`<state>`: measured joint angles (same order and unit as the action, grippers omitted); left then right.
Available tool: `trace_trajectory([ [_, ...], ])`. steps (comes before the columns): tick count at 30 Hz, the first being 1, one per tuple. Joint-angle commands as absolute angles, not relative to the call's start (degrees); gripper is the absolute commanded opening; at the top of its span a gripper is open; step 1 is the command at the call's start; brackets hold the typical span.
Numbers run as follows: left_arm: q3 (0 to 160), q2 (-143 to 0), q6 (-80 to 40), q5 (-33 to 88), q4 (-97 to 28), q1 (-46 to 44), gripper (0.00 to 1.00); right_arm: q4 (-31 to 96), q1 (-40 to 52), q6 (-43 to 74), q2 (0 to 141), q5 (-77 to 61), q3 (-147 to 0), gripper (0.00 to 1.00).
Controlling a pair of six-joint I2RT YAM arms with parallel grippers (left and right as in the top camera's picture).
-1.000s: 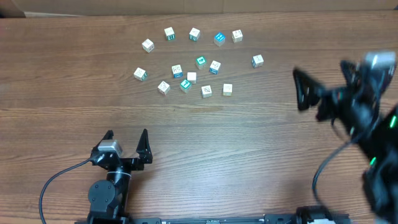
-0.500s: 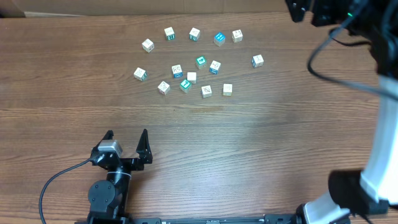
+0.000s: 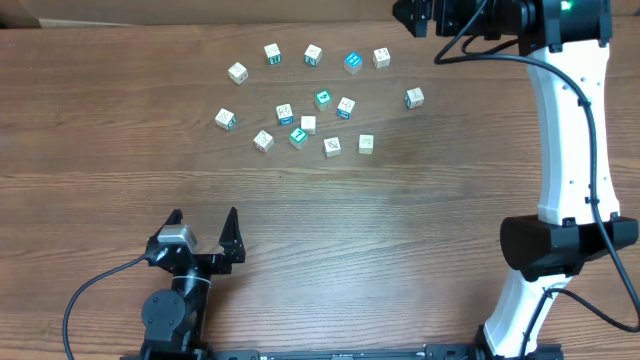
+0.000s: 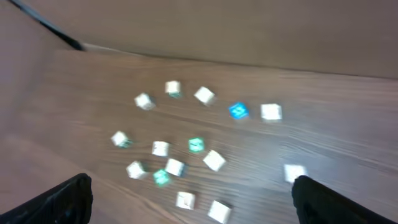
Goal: Form a circle
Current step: 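Swing the right arm up and over the block cluster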
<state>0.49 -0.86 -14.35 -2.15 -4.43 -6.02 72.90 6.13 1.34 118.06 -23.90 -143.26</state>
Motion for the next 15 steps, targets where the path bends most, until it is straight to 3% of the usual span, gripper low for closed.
trace_trajectory([
  [1, 0.3, -0.23, -12.82, -1.87, -4.32, -6.44, 0.99, 72.18, 7.33, 7.9, 118.87, -28.71, -144.38, 0.79],
  [4, 0.3, -0.23, -12.82, -1.87, -4.32, -6.44, 0.99, 72.42, 10.31, 8.64, 119.94, -22.7, -143.92, 0.52],
  [7, 0.3, -0.23, -12.82, -1.87, -4.32, -6.44, 1.0, 71.2, 14.59, 11.86, 120.7, -14.09, -142.34, 0.52],
  [15, 0.3, -0.23, -12.82, -1.87, -4.32, -6.44, 1.0, 68.69, 25.23, 21.02, 125.05, 0.67, -138.63, 0.64],
])
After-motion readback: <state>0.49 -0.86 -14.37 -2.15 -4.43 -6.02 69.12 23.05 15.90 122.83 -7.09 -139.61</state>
